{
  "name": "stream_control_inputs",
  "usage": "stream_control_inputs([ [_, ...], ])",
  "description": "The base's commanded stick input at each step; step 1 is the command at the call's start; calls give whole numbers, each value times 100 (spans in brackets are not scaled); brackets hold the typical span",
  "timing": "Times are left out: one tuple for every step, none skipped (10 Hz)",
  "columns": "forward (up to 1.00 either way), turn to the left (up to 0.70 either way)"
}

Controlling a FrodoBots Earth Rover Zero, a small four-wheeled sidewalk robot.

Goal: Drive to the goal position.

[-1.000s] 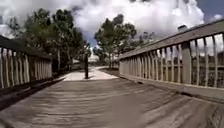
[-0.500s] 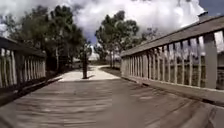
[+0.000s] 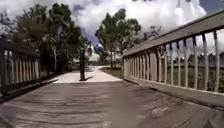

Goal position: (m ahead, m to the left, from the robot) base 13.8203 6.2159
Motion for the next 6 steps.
stream_control_inputs([
  [85, 0],
  [85, 0],
  [85, 0],
  [85, 0],
  [85, 0],
  [85, 0],
])
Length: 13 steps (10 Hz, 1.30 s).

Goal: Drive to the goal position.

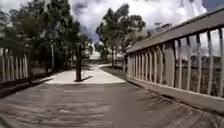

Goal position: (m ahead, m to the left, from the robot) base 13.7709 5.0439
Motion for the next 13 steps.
stream_control_inputs([
  [85, 0],
  [85, 25],
  [85, 34],
  [85, 34],
  [85, 34],
  [85, 34],
  [85, 1],
  [85, 0],
  [85, 0],
  [85, 0],
  [85, 0],
  [85, 0],
  [85, 0],
])
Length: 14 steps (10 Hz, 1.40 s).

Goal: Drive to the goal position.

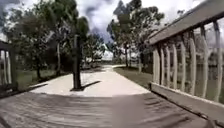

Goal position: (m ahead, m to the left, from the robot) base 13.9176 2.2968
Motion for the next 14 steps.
stream_control_inputs([
  [85, 0],
  [85, 0],
  [85, 0],
  [85, 0],
  [85, 0],
  [85, 0],
  [85, 0],
  [85, 19],
  [85, 34],
  [85, 34],
  [85, 34],
  [85, 34],
  [85, 13],
  [85, 0],
])
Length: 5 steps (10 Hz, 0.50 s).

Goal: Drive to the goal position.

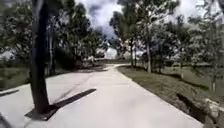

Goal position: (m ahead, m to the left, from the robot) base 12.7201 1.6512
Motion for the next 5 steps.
stream_control_inputs([
  [85, 0],
  [85, 0],
  [85, 0],
  [85, 0],
  [85, 0],
])
